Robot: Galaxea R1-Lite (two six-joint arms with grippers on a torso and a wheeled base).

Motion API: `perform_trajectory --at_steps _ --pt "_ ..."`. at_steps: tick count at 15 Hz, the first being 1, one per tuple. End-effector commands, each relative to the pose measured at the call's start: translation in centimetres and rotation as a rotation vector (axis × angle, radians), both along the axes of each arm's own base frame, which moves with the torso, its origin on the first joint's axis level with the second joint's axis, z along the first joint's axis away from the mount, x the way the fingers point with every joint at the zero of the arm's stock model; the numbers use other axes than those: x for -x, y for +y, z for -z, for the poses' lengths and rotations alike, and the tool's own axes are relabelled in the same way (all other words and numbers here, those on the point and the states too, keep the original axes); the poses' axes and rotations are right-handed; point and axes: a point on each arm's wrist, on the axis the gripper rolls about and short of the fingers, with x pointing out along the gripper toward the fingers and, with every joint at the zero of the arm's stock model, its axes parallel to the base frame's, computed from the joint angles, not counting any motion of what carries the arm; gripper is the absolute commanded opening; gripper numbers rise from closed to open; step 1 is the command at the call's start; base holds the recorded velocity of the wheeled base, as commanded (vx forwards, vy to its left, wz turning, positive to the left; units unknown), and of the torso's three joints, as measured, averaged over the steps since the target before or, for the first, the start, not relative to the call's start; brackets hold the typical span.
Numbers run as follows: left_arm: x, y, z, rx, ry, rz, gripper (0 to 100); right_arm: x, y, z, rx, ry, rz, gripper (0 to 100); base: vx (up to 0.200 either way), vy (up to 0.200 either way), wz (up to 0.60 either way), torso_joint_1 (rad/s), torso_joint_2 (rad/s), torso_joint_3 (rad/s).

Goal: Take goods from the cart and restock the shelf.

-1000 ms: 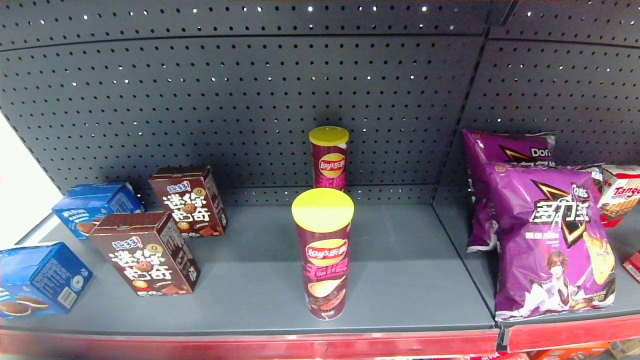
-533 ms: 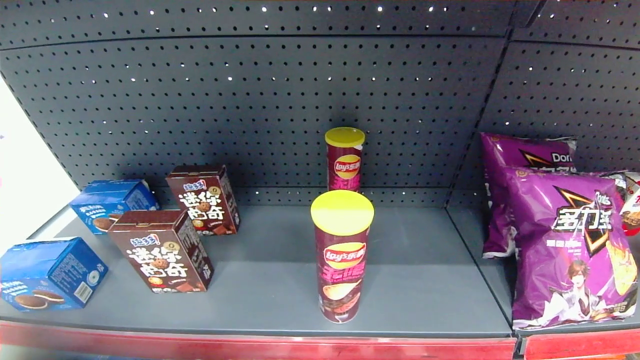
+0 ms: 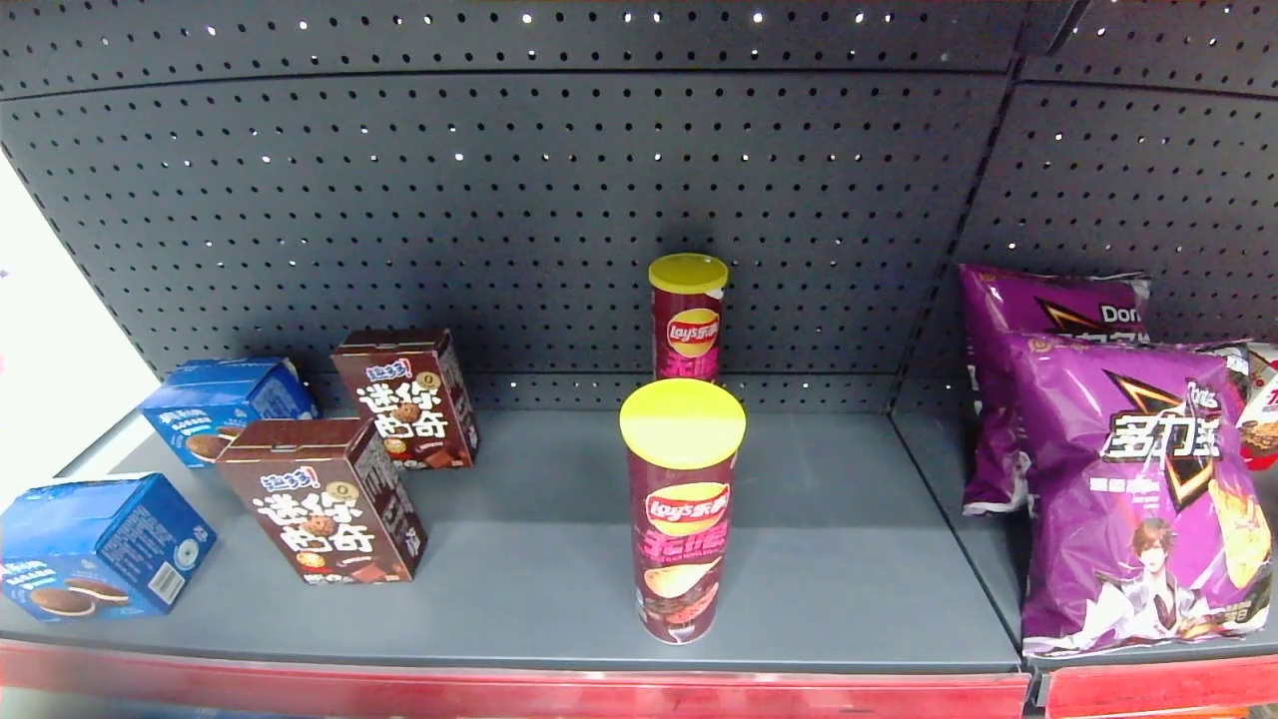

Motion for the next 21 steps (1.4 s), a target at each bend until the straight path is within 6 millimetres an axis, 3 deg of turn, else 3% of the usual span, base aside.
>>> perform_trajectory --at_steps 1,21 --pt "0.0 0.0 0.01 -0.001 0.0 -0.001 100 -0.01 0.0 -0.01 0.0 0.001 0.001 100 0.0 0.0 0.0 0.0 0.0 0.0" --pt "0.0 0.0 0.01 0.001 0.0 -0.002 100 -0.01 0.0 0.0 0.0 0.002 -0.001 100 0.0 0.0 0.0 0.0 0.0 0.0"
